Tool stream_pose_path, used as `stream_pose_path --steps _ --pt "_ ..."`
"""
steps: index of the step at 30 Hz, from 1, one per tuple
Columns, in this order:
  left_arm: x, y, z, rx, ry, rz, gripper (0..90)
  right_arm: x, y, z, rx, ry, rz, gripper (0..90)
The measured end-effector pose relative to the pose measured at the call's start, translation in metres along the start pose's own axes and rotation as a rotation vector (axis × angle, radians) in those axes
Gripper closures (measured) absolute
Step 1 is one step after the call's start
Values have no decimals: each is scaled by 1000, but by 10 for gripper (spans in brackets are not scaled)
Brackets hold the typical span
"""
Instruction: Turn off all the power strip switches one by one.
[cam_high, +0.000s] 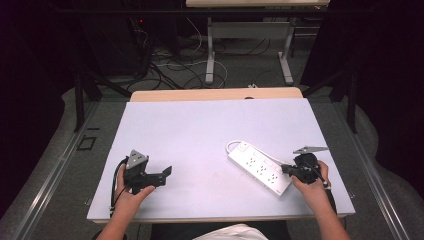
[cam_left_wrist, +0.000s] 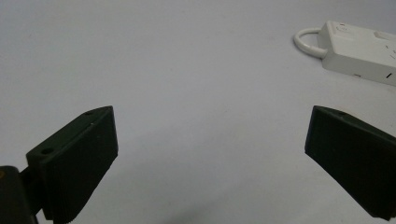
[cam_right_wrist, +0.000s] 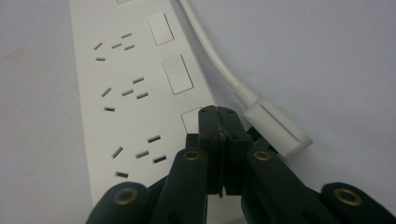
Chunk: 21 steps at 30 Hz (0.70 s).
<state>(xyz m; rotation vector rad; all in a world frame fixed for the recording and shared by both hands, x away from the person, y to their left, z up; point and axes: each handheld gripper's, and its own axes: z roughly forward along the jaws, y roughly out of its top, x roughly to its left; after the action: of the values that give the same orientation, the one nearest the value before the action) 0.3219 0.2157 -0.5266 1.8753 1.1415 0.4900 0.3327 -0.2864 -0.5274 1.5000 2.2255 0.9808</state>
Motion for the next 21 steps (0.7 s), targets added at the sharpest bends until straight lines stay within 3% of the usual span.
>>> stream_pose_path --steps 2,10,11,13,17,21 --pt "0 0 0 -1 0 0 23 1 0 1 23 -7 -1 900" --pt "0 0 0 -4 0 -8 23 -2 -2 -2 18 8 20 885" --pt "0 0 0 -2 -1 -12 23 -4 -3 -1 12 -1 -3 877" --pt "1 0 0 0 3 -3 23 -4 -3 -3 -3 -2 19 876" --pt "0 0 -1 0 3 -4 23 -4 -2 -7 -49 -6 20 848" --pt "1 0 -1 -5 6 1 23 -4 -1 -10 -61 -6 24 824"
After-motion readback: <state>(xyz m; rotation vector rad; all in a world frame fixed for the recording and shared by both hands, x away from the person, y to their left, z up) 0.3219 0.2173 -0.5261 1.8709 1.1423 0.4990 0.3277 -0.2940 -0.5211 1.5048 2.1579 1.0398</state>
